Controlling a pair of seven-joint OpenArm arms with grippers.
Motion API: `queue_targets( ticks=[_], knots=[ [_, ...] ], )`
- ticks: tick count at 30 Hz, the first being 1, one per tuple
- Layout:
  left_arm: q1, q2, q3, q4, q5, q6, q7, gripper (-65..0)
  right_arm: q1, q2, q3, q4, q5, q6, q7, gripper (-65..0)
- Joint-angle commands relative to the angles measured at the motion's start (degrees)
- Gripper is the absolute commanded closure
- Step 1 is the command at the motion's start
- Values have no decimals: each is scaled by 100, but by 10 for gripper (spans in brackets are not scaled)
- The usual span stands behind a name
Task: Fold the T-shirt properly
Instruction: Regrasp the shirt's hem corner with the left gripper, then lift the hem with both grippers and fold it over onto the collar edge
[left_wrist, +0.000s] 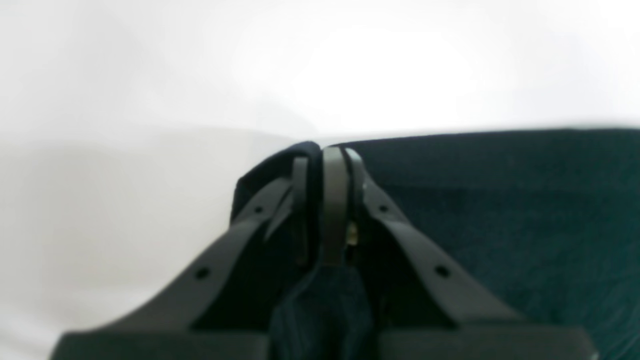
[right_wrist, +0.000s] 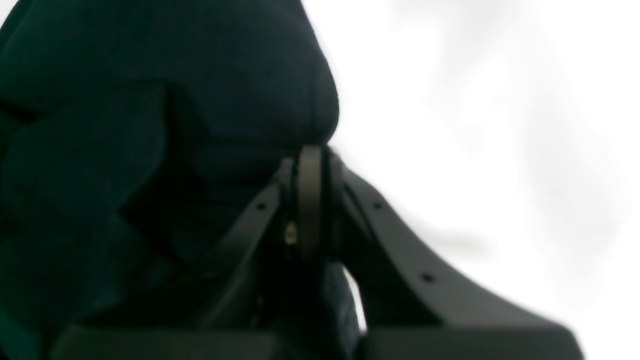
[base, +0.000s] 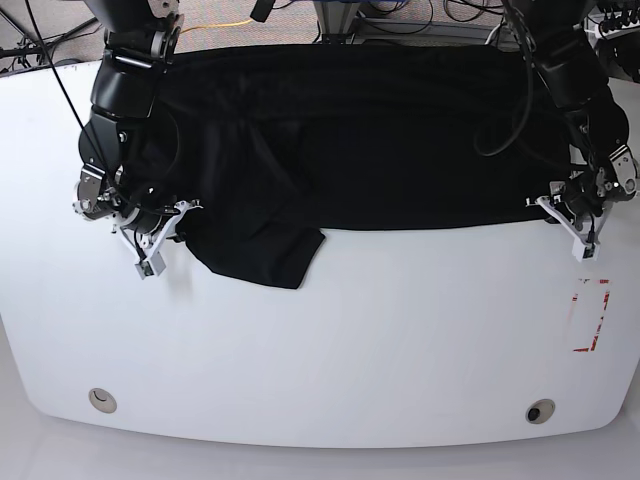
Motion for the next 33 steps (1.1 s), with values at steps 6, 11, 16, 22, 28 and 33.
queue_targets(
  ticks=[6, 11, 16, 22, 28, 33],
  knots=[
    [-114, -170, 74, 854, -84, -12, -66, -4, 142, -40, 54, 1334, 44, 8, -459, 0],
    [-114, -161, 65, 1347, -93, -12, 242, -4, 142, -48, 54, 2055, 44, 8, -828, 0],
    [-114, -161, 47, 1725, -93, -232, 268, -4, 142, -40, 62, 2582, 44, 8, -1048, 0],
    [-27, -161, 30, 1980, -84, -821, 277, -4, -86, -31, 300, 3127, 44, 8, -1285, 0],
    [457, -161, -243, 2401, -84, -1164, 277, -4, -508, -66, 528, 3857, 53, 8, -1558, 0],
    [782, -188, -304, 2419, -84, -1195, 260, -4, -1088, -92, 599, 4279, 53, 8, -1663, 0]
  ],
)
